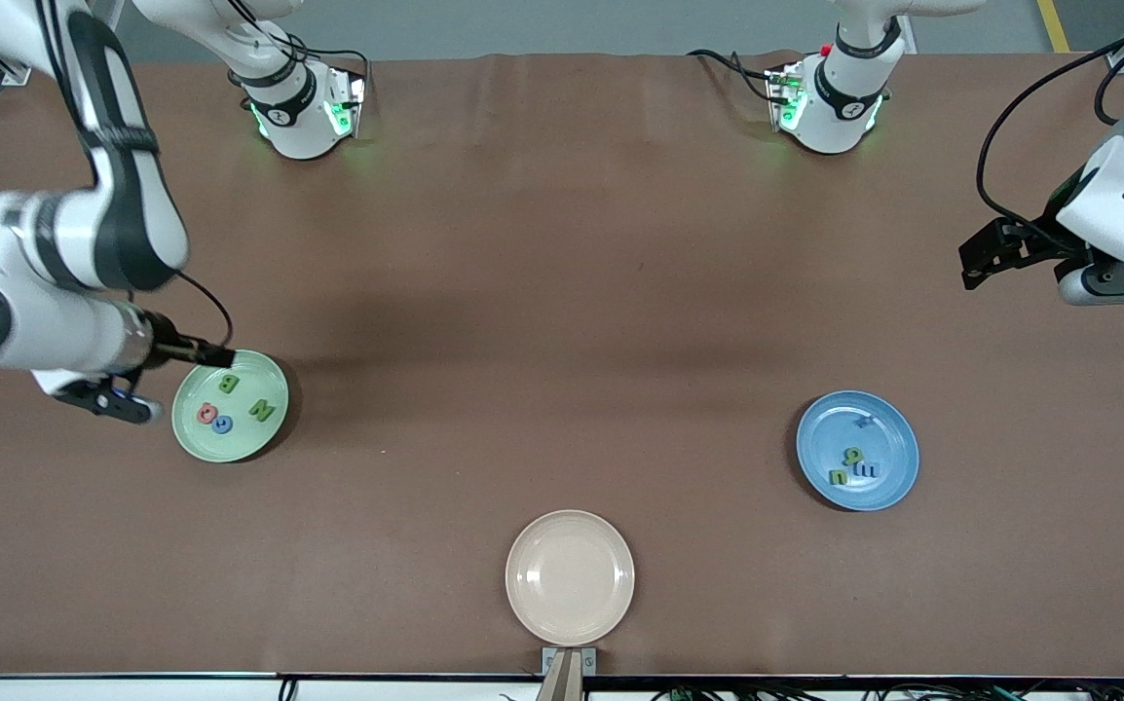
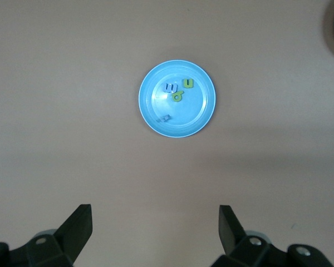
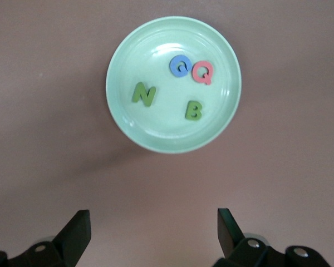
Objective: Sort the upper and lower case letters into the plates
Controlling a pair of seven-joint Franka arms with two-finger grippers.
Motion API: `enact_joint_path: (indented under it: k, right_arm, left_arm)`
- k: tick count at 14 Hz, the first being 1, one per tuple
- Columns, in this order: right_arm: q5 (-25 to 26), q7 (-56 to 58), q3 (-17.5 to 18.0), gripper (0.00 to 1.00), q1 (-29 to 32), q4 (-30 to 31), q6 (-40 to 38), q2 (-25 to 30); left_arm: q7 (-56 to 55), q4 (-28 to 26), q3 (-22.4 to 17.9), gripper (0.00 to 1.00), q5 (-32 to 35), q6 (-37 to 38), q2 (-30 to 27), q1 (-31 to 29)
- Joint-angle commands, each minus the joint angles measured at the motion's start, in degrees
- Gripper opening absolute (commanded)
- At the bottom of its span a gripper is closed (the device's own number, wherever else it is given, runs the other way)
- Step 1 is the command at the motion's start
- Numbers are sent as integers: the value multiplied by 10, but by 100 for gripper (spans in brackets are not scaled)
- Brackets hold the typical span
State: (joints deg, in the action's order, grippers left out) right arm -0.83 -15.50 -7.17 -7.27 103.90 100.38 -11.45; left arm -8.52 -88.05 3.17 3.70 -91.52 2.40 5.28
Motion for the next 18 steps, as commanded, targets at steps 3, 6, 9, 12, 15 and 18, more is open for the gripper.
enact_joint_path:
  k: [3,6,9,12,15,18]
  right_arm:
    - [-6,71,4,100,8,22,-46,121]
    - [-5,153,-7,100,34,-17,-58,124]
    - [1,184,-7,100,54,-92,-71,122]
    - [0,184,-7,100,62,-184,-110,92]
    - [0,183,-7,100,58,-216,-116,74]
    - [-1,180,-4,100,53,-224,-118,76]
  left_arm:
    - [17,9,-1,100,0,-2,3,3]
    - [43,26,-2,100,1,-2,15,1]
    - [47,49,-2,100,-2,-1,25,0]
    - [41,47,-1,100,1,4,28,7]
    - [42,47,0,100,2,6,29,7]
    - [49,48,-1,100,2,18,25,-1]
